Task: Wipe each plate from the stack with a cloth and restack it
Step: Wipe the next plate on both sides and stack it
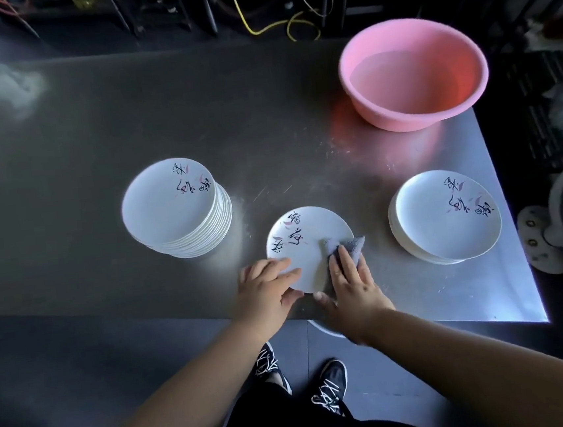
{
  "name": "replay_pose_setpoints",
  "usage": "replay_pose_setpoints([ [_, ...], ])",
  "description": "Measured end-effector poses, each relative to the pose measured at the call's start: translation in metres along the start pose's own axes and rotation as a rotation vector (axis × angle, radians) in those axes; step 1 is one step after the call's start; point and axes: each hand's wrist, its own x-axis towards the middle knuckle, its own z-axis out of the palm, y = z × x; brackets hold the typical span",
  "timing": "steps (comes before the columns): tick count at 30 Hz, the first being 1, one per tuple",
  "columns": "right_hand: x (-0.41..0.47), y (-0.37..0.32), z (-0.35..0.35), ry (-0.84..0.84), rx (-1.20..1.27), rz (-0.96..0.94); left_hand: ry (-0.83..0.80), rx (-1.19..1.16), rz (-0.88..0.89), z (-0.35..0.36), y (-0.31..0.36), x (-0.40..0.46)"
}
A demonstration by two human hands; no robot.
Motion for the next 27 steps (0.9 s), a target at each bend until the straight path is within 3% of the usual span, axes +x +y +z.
replay_pose_setpoints([
  [6, 0.035, 0.018, -0.015, 0.143, -0.011, -0.035, -0.017, 0.023, -0.066, 0.001, 0.013, 0.001],
  [12, -0.005, 0.006, 0.011, 0.012, -0.11, -0.082, -0.049, 0.031, -0.057, -0.004, 0.022, 0.007],
  [18, 0.042, 0.028, -0.017, 0.173, -0.031, -0.09, -0.018, 0.033, -0.039, -0.017, -0.009, 0.019],
  [24, 0.009, -0.003, 0.043, 0.364, -0.069, -0.05, -0.023, 0.001, -0.061, -0.012, -0.004, 0.017],
  [27, 0.017, 0.005, 0.038, 0.437, -0.053, -0.067, -0.002, -0.022, -0.056, -0.013, -0.006, 0.017],
])
